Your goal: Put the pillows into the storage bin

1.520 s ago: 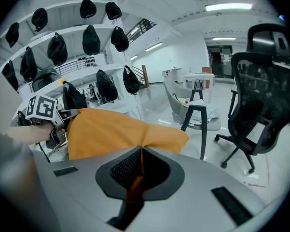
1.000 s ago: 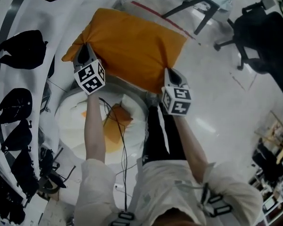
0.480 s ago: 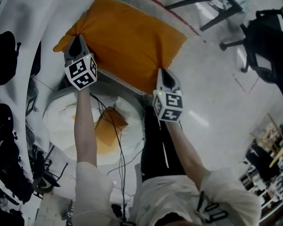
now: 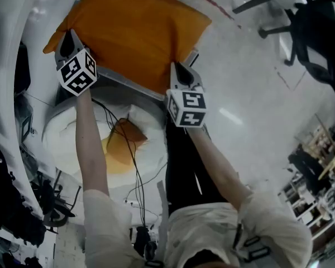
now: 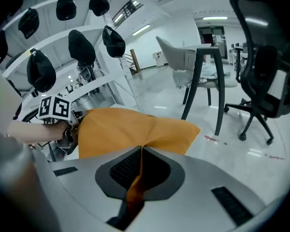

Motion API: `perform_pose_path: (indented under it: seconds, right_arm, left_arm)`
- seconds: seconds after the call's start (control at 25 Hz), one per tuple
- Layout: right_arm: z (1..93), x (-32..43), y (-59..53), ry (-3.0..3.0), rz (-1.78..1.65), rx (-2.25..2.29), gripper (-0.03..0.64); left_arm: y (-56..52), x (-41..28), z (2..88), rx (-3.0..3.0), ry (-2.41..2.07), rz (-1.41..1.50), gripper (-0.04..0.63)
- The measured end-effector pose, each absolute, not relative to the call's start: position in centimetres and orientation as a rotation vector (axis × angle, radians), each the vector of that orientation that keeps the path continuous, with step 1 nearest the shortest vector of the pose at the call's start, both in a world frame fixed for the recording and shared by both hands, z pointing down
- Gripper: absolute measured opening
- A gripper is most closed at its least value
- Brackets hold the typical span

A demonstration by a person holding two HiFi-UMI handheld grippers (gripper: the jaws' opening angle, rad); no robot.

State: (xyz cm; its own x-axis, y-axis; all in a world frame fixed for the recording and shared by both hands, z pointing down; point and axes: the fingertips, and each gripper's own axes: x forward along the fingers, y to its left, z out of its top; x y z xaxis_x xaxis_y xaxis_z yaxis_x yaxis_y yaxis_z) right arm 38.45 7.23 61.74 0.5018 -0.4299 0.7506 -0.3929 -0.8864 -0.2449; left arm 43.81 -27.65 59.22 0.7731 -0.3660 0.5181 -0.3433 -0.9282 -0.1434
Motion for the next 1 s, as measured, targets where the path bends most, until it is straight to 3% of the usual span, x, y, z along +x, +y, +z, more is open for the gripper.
perform_pose_path:
  seconds: [0.08,0.16,0.2,0.24,0.28,1.0]
  right_arm:
    - [63.5,37.2,6.6,0.792,-1.449,-2.665,0.014]
    - [64.8,36.2,6.1,0.840,-1.524,-2.649,0.090]
    - [65.4,35.9,5.8,0.847,-1.552,-2.611,0.111]
    - [65.8,35.7,5.5,0.840,-1.565,-2.573,0.187]
    - [65.8,35.8,5.3,0.821,-1.549,-2.566,0.310]
    - [57.7,41.7,3.8,0.941,-1.273,-2.763,0.308]
  left_arm:
    - [-28.3,43.3,60.0,-2.881,0.640,-0.879,0.020]
    - [-28.1,43.1,59.5,-2.860,0.660,-0.829,0.058]
    - [-27.6,43.3,59.1,-2.861,0.634,-0.801,0.138]
    - [-26.9,43.7,58.9,-2.864,0.596,-0.788,0.181]
    - [-26.3,44.0,58.9,-2.865,0.561,-0.790,0.189]
    - [-25.3,40.2,53.8,-2.976,0.614,-0.760,0.215]
